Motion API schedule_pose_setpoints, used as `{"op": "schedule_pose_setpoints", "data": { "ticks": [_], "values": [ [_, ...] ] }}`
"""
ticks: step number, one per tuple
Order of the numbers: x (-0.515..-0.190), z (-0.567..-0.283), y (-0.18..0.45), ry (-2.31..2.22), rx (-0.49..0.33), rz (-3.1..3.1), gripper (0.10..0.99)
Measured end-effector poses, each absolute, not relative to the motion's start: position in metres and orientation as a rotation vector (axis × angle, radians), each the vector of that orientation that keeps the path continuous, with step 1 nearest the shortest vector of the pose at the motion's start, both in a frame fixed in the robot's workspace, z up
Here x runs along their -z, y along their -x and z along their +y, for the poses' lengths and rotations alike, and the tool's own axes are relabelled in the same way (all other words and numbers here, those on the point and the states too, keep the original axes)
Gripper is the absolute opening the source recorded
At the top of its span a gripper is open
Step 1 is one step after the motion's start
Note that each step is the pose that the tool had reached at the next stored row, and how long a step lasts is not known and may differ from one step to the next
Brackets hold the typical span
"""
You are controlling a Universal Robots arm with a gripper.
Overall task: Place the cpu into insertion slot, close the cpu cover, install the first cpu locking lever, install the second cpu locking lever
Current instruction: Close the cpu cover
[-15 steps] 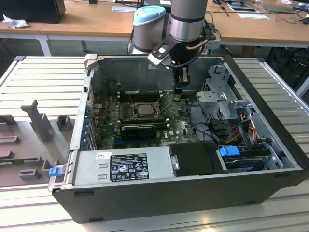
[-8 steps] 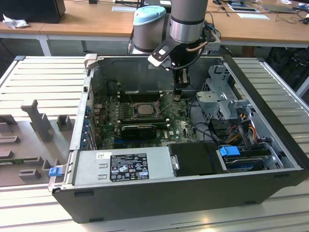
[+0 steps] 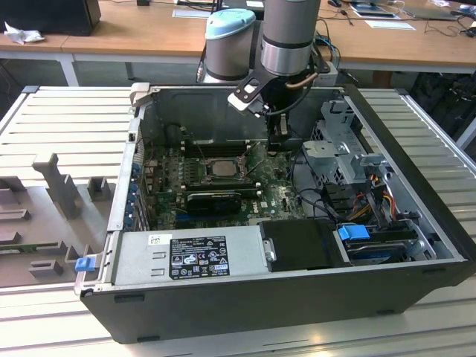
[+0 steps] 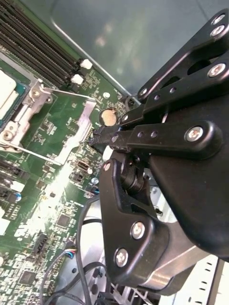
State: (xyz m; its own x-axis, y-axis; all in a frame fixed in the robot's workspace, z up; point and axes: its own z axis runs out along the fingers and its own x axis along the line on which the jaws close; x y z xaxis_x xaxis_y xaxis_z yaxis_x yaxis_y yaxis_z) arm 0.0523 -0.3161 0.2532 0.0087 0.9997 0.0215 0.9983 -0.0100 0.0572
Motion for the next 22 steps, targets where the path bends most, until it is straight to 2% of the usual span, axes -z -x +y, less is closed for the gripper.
{"op": "schedule_pose_setpoints", "data": {
  "ticks": [22],
  "values": [
    [-0.2525, -0.3161, -0.0413, -2.216, -0.081, 2.195, 0.106]
  ]
}}
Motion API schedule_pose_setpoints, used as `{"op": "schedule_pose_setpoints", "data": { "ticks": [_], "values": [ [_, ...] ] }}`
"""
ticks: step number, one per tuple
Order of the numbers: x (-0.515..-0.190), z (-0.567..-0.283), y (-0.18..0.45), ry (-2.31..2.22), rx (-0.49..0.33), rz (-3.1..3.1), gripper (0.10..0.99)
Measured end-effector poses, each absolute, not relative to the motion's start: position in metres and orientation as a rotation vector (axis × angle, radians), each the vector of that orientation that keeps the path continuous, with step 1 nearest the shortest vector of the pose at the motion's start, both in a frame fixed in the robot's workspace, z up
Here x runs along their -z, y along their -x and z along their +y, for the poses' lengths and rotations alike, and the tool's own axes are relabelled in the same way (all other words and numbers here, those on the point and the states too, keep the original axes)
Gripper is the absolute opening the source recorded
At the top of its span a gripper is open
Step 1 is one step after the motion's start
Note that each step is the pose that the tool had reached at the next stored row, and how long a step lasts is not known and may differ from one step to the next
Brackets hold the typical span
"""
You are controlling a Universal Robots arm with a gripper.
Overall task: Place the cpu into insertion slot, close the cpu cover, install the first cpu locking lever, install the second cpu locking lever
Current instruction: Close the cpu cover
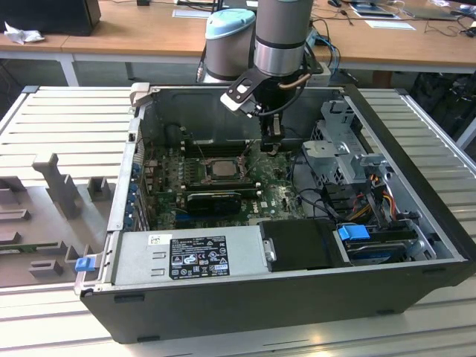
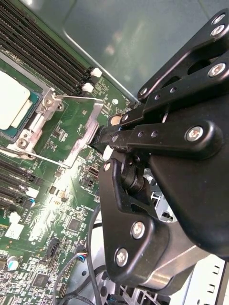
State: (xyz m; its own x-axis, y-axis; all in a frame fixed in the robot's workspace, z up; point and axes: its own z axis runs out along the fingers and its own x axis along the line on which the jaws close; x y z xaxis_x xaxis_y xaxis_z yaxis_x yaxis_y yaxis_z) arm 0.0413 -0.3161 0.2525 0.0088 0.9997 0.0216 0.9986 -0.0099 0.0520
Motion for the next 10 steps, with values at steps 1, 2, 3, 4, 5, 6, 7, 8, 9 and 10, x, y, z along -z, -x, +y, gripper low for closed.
{"op": "schedule_pose_setpoints", "data": {
  "ticks": [1, 2, 3, 4, 5, 6, 7, 8, 9, 10],
  "values": [
    [-0.2525, -0.3161, -0.0411, -2.216, -0.081, 2.195, 0.106],
    [-0.2525, -0.3161, -0.0410, -2.216, -0.081, 2.195, 0.106],
    [-0.2525, -0.3161, -0.0406, -2.216, -0.081, 2.195, 0.106],
    [-0.2525, -0.3161, -0.0403, -2.216, -0.081, 2.195, 0.106],
    [-0.2525, -0.3161, -0.0394, -2.216, -0.081, 2.195, 0.106],
    [-0.2525, -0.3161, -0.0378, -2.216, -0.081, 2.195, 0.106],
    [-0.2525, -0.3161, -0.0357, -2.216, -0.081, 2.195, 0.106],
    [-0.2525, -0.3162, -0.0345, -2.216, -0.081, 2.195, 0.106],
    [-0.2525, -0.3163, -0.0328, -2.216, -0.081, 2.195, 0.106],
    [-0.2525, -0.3166, -0.0320, -2.216, -0.081, 2.195, 0.106]
  ]
}}
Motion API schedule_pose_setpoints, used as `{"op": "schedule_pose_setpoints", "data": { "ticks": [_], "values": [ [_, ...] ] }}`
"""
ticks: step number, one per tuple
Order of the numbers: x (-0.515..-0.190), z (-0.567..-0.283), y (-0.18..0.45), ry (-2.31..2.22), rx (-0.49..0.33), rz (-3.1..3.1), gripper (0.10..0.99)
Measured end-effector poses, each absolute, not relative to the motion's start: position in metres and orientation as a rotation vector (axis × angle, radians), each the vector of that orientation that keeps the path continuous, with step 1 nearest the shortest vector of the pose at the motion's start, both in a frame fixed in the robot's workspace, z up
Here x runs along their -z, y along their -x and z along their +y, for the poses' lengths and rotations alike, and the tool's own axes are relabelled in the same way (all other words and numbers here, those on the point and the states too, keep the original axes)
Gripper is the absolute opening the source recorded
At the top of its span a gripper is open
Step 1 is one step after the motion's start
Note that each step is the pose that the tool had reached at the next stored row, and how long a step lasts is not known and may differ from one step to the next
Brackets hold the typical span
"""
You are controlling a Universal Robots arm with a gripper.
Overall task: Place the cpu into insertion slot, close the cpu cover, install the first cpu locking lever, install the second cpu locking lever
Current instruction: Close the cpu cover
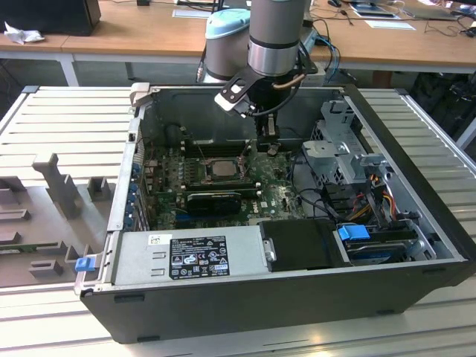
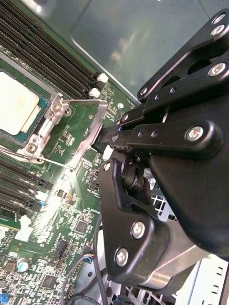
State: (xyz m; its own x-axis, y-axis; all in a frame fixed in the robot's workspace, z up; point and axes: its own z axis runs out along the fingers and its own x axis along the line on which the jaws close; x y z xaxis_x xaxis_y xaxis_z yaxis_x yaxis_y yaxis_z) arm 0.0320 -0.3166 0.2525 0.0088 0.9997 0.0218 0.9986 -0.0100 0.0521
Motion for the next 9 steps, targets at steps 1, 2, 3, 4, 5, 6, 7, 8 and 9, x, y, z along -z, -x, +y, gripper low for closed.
{"op": "schedule_pose_setpoints", "data": {
  "ticks": [1, 2, 3, 4, 5, 6, 7, 8, 9],
  "values": [
    [-0.252, -0.317, -0.032, -2.216, -0.081, 2.195, 0.106],
    [-0.253, -0.318, -0.031, -2.215, -0.081, 2.195, 0.106],
    [-0.252, -0.318, -0.031, -2.216, -0.081, 2.195, 0.106],
    [-0.252, -0.319, -0.030, -2.215, -0.081, 2.196, 0.106],
    [-0.252, -0.319, -0.028, -2.214, -0.081, 2.197, 0.106],
    [-0.252, -0.319, -0.025, -2.213, -0.081, 2.198, 0.106],
    [-0.253, -0.319, -0.023, -2.212, -0.081, 2.199, 0.106],
    [-0.252, -0.319, -0.021, -2.212, -0.081, 2.199, 0.106],
    [-0.252, -0.319, -0.020, -2.212, -0.082, 2.199, 0.106]
  ]
}}
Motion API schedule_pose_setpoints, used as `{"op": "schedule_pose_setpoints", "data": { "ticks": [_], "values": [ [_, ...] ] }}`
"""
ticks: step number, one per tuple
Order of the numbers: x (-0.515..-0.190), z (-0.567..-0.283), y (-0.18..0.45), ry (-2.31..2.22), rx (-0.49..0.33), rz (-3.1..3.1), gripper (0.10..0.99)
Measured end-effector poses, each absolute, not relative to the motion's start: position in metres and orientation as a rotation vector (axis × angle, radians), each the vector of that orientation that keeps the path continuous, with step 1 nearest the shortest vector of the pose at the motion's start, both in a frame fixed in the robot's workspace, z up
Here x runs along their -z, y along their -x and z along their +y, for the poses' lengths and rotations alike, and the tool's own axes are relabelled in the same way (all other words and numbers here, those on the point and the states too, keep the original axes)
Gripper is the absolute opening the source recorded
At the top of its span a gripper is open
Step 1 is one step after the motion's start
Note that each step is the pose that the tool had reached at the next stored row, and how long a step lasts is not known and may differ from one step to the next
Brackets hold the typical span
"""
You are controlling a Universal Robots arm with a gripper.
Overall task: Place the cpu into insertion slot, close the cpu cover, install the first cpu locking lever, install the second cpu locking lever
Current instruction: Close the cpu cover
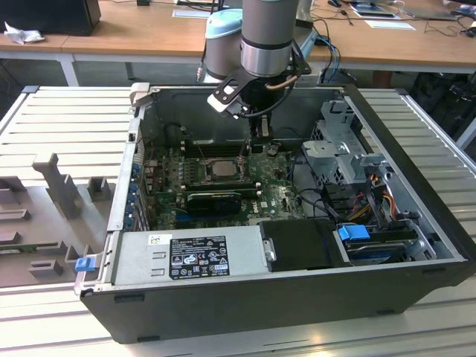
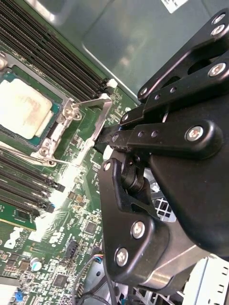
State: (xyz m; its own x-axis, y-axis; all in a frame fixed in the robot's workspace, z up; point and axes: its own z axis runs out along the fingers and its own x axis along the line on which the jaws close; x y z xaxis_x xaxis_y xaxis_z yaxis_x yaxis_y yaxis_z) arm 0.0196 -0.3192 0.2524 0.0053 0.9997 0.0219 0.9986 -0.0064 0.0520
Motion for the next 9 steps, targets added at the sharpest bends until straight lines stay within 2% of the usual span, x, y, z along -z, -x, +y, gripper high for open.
{"op": "schedule_pose_setpoints", "data": {
  "ticks": [9],
  "values": [
    [-0.252, -0.319, -0.007, -2.210, -0.081, 2.201, 0.106]
  ]
}}
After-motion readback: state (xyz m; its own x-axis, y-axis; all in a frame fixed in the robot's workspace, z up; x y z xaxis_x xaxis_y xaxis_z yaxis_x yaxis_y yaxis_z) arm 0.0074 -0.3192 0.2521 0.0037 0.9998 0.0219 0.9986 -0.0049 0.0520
